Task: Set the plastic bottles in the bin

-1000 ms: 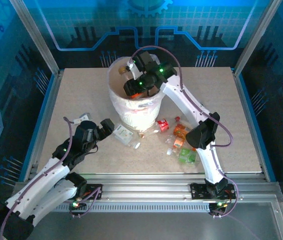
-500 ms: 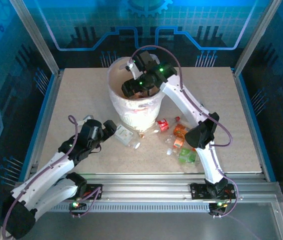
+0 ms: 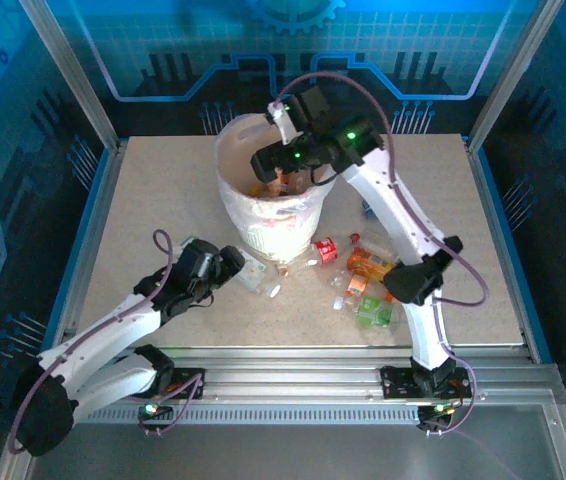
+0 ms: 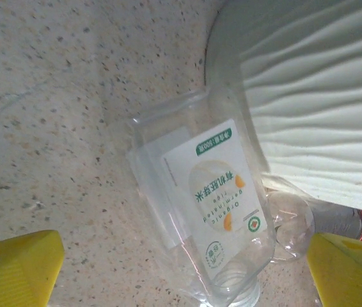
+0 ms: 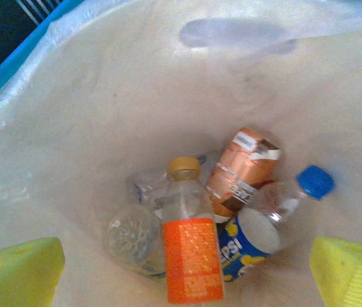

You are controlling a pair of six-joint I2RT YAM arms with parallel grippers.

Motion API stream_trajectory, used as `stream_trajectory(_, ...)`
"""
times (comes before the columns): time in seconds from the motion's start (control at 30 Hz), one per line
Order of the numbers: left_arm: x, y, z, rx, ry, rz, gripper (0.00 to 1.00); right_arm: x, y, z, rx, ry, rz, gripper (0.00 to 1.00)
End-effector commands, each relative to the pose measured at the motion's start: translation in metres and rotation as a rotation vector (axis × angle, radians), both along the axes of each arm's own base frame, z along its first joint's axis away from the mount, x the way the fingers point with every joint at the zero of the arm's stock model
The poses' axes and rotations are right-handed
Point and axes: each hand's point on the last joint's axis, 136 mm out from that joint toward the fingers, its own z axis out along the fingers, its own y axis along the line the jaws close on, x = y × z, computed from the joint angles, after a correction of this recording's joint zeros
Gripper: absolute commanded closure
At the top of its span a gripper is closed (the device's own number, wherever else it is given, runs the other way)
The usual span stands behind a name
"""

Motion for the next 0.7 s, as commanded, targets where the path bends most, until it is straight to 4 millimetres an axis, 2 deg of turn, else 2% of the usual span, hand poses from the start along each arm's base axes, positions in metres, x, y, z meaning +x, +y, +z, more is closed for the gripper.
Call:
stream_trajectory(0.0,0.004,-0.019,-0.004,-0.043,-0.006,-0.027,0.01,-0.016,-0.045,0.041,0.013,-0.081,-0.106,0.0)
stream_trajectory(0.13,0.009,-0.035,-0.007,-0.014,0.006,-0.067,0.01,-0.033,-0.086,0.059,0.021,-0.143,-0.201,0.0)
stream_trajectory(0.3,0.011,-0.045,-0.018,0.063,0.053,-0.092,0.01,-0.056,-0.142,0.059,0.043,-0.165,-0.352,0.0)
stream_trajectory(0.43,0.011,-0.054,-0.024,0.092,0.074,-0.112,0.01,-0.078,-0.173,0.046,0.079,-0.155,-0.433,0.0)
stream_trajectory(0.67,0.001,-0.058,-0.035,0.173,0.122,-0.134,0.01,-0.106,-0.205,0.015,0.077,-0.128,-0.529,0.0)
